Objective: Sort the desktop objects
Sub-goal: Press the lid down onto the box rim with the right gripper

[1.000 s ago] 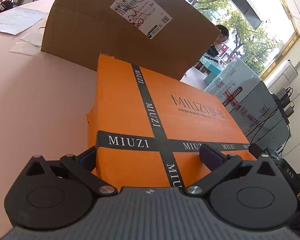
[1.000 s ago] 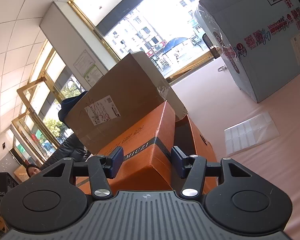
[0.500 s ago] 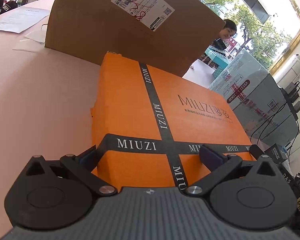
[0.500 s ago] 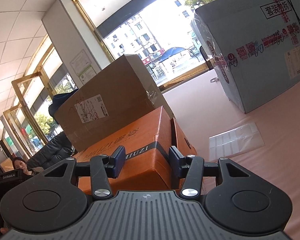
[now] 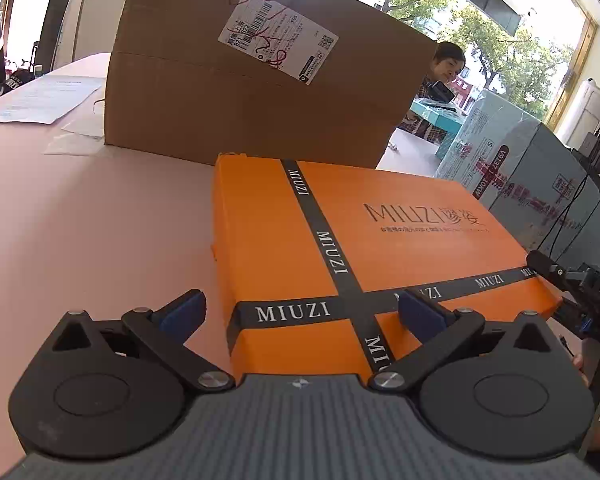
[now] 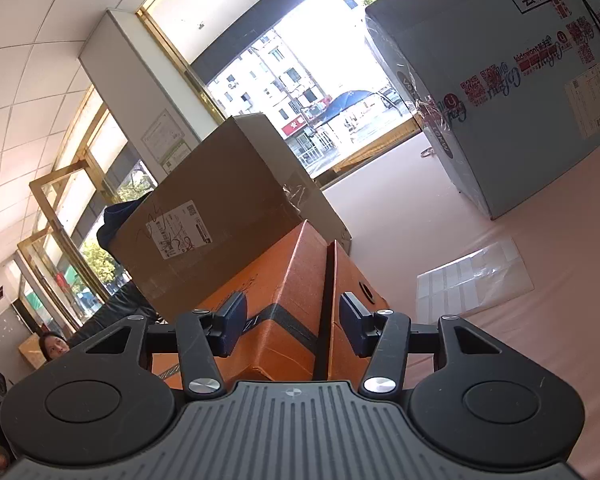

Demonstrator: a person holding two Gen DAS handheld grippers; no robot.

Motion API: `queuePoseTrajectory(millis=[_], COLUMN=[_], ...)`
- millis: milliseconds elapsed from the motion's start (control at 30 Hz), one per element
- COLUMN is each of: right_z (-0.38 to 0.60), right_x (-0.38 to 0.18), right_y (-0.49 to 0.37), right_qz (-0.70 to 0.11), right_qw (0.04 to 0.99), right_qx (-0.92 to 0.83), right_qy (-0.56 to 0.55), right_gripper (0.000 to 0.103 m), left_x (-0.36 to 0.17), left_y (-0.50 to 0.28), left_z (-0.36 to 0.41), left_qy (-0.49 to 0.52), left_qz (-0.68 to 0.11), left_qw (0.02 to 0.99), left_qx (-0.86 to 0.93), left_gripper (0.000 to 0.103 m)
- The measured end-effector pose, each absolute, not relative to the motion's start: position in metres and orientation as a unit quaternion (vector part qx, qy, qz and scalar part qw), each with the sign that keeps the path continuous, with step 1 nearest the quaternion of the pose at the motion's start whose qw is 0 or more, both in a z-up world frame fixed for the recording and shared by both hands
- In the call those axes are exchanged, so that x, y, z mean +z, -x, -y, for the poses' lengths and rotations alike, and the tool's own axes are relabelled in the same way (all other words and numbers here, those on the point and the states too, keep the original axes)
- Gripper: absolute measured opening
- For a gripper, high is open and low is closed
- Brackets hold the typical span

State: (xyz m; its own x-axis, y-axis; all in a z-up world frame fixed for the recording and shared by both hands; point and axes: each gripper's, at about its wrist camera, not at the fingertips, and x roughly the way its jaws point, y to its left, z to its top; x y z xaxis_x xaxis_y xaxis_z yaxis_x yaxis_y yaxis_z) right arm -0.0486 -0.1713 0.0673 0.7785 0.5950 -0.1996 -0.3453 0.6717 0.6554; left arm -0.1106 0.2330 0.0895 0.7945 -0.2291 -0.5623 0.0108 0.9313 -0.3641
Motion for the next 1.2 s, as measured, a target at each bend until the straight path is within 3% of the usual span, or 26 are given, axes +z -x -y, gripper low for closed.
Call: queuePoseTrajectory(millis=[33, 67, 267, 400, 633, 867, 1200], right_z=[0.172, 0.173, 0.178, 0.181, 0.172, 0.131, 0.101], right_x=[0.066, 0.064, 0.055, 0.048, 0.038, 0.044, 0.058], right_y=[0.047, 0.046, 0.037, 0.031, 0.029, 0.051, 0.055], right_qz=[-0.206, -0.208, -0.225, -0.235, -0.26, -0.267, -0.297], right_qw=[0.888, 0.885, 0.863, 0.847, 0.844, 0.855, 0.86], right_qx=[0.268, 0.272, 0.295, 0.31, 0.318, 0.34, 0.327], right_qy=[-0.312, -0.317, -0.344, -0.362, -0.346, -0.287, -0.255], right_gripper=[0.062, 0.065, 0.063, 0.07, 0.07, 0.07, 0.074], left_x=[0.088, 0.089, 0.096, 0.097, 0.093, 0.082, 0.079], left_y=[0.107, 0.104, 0.09, 0.084, 0.091, 0.121, 0.133], left_z=[-0.232, -0.23, -0.214, -0.205, -0.205, -0.25, -0.304], left_qy=[0.18, 0.181, 0.156, 0.137, 0.122, 0.14, 0.216], left_qz=[-0.316, -0.318, -0.328, -0.332, -0.317, -0.287, -0.323], left_qw=[0.929, 0.928, 0.93, 0.933, 0.94, 0.948, 0.921], left_qx=[-0.069, -0.066, -0.056, -0.035, -0.006, -0.001, -0.015], left_gripper=[0.103, 0.103, 0.103, 0.103, 0.103, 0.103, 0.103])
